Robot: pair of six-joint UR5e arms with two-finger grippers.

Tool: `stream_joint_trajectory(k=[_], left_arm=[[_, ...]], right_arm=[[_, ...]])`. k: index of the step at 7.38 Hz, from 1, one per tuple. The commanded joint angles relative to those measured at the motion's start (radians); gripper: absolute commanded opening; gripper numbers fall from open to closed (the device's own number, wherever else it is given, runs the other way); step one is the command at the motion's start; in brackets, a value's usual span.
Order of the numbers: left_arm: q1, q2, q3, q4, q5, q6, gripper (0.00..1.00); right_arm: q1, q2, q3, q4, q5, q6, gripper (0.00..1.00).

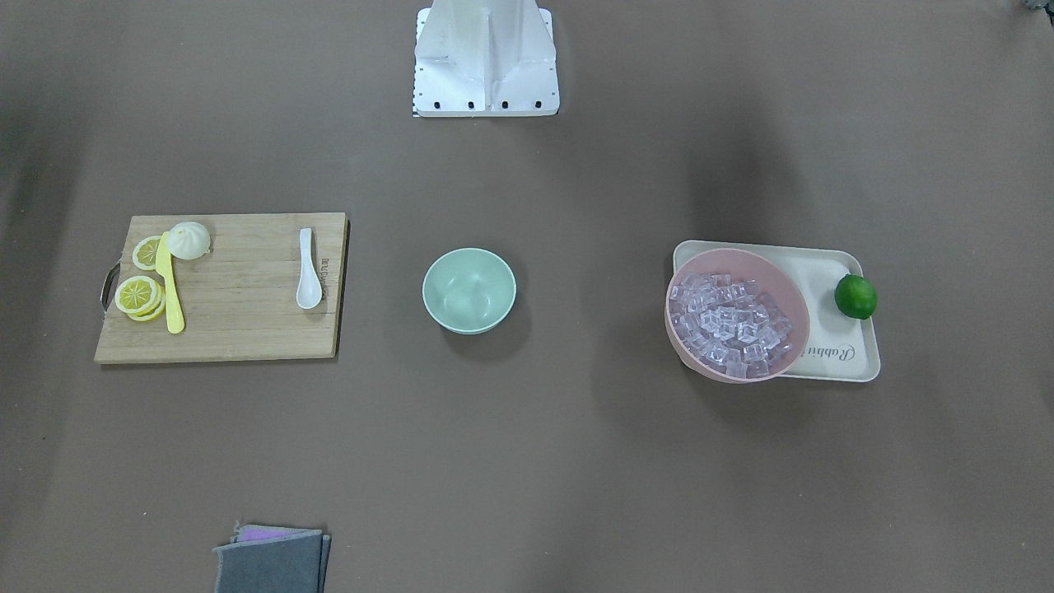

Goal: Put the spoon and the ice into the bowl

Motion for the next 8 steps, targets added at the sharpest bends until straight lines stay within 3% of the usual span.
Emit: stream_joint_trajectory(k=[1, 8], left_arm=[[0.0, -0.001, 0.002, -0.003, -0.003, 0.011, 0.98], [0.002, -0.031, -0.006, -0.001, -0.009, 0.008, 0.98]], right_arm=[[0.0, 0.0, 0.014, 0.0, -0.007, 0.002, 1.0], [-0.002, 0.006, 0.037, 0.0, -0.006, 0.003, 1.0]])
